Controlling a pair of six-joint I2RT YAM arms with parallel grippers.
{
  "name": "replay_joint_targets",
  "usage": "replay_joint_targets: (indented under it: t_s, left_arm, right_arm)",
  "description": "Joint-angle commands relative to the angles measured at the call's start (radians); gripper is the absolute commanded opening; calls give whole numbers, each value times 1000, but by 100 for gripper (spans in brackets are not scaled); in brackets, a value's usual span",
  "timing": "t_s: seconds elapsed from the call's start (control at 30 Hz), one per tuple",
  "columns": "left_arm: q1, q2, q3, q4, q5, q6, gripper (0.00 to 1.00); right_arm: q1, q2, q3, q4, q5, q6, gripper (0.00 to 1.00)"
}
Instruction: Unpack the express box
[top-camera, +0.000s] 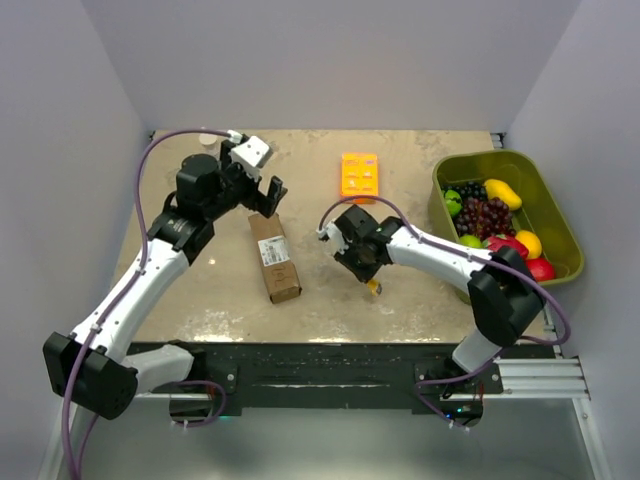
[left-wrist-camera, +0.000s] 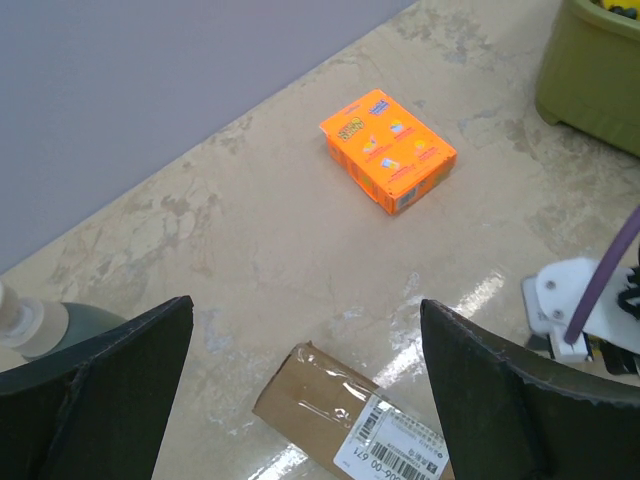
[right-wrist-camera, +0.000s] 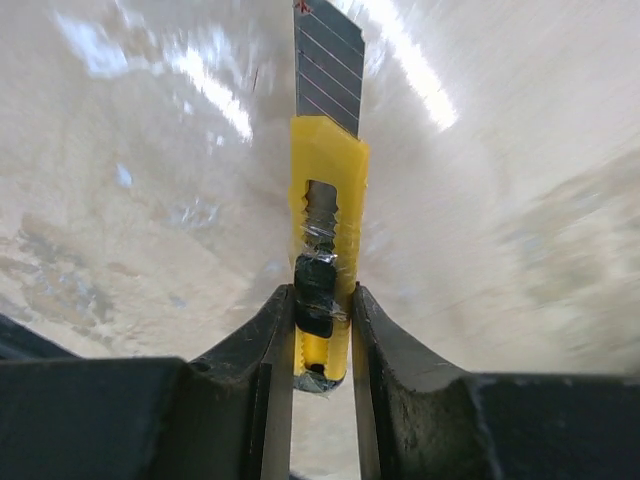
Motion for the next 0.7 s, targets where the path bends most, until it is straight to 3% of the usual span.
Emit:
replay_joint_targets:
  t_s: [0.0, 0.2, 0.33, 0.53, 0.67]
  left_arm:
    - [4, -38, -45, 67, 160, 44, 100]
    - [4, 14, -50, 60, 364, 93, 100]
    - [4, 94, 16, 54, 482, 40, 100]
    - [-16, 202, 103, 66, 642, -78, 100]
    - [-50, 237, 119, 63, 641, -109, 98]
  right_arm:
    - [-14, -108, 95, 59, 46, -209, 0]
    - [-86, -240, 11, 216, -77, -377, 0]
    - [-92, -284, 12, 310, -62, -483, 0]
    - [-94, -262, 57, 347, -52, -500, 0]
    - [-92, -262, 85, 336, -59, -499, 0]
